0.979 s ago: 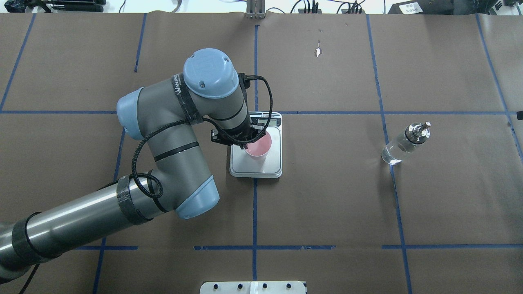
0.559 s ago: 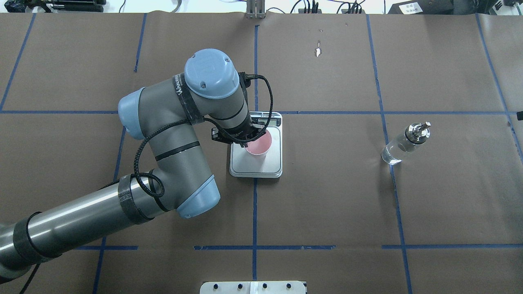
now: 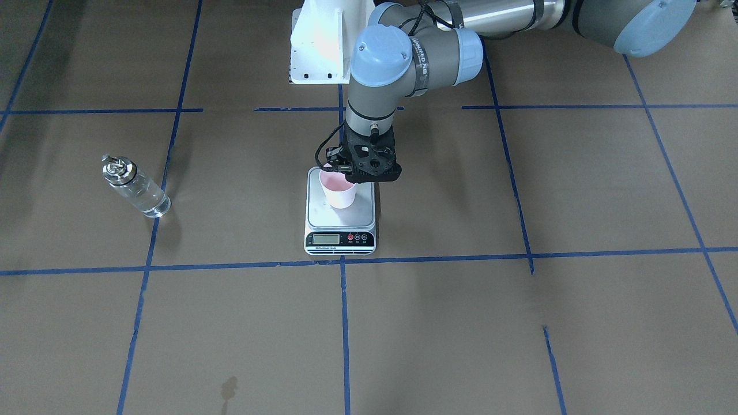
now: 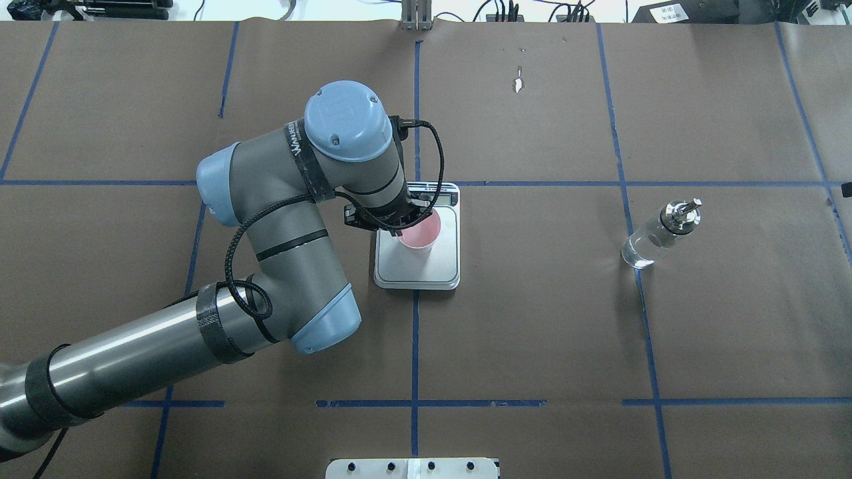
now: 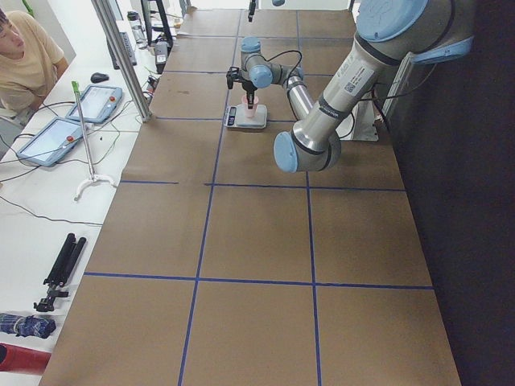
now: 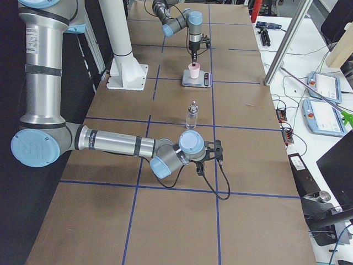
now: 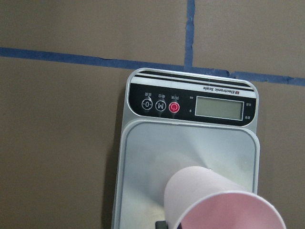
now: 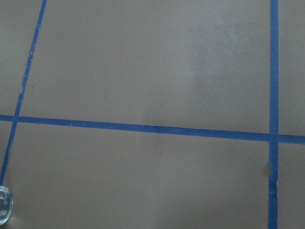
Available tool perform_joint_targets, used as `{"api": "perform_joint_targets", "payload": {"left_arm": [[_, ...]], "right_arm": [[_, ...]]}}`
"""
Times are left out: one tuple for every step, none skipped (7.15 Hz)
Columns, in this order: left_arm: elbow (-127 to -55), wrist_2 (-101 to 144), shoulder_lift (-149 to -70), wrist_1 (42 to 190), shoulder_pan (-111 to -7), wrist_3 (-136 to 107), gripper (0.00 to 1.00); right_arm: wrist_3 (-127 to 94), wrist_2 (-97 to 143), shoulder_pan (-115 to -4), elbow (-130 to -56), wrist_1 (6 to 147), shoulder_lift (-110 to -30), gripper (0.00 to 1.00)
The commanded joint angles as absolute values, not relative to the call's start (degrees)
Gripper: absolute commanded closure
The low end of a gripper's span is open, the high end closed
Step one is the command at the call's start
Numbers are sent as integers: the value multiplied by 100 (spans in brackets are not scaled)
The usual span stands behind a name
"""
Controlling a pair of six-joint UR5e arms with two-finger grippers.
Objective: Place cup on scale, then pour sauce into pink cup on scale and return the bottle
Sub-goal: 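Lower the pink cup onto the scale and open the left gripper, then withdraw the left gripper from the cup while the right gripper reaches toward the glass bottle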
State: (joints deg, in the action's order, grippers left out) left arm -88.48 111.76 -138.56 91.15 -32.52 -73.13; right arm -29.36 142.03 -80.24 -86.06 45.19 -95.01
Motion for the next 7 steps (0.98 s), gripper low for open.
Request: {"api": "perform_joint_targets", "payload": {"left_arm": [[-8815, 11171, -13860, 9184, -3252, -7313, 53], [-8859, 11180, -13860, 9185, -3261, -7295, 50], [-9173, 11171, -13817, 9106, -3322, -7260, 50], [-9837, 11188, -13608, 8940, -3575, -7234, 50], [-10566, 11206, -13205, 8886, -3734, -7225, 50], [-10956, 11197, -12923, 8886, -3779, -7233, 49], [-10986, 11189, -12911, 8877, -3840, -7233, 49]], "right_arm": [[-2936, 14203, -7998, -8578, 4526, -9501, 0], [-2936, 14194, -7981, -8543, 4518, -9492, 0], [-2944, 14194, -7928, -8552, 4518, -9475, 0], [-2970, 14194, -7884, -8613, 4491, -9475, 0], [-3214, 14203, -7675, -8683, 4187, -9483, 0], [-3817, 14142, -7220, -8684, 3366, -9492, 0], [-4780, 14002, -6729, -8692, 2435, -9579, 0]]}}
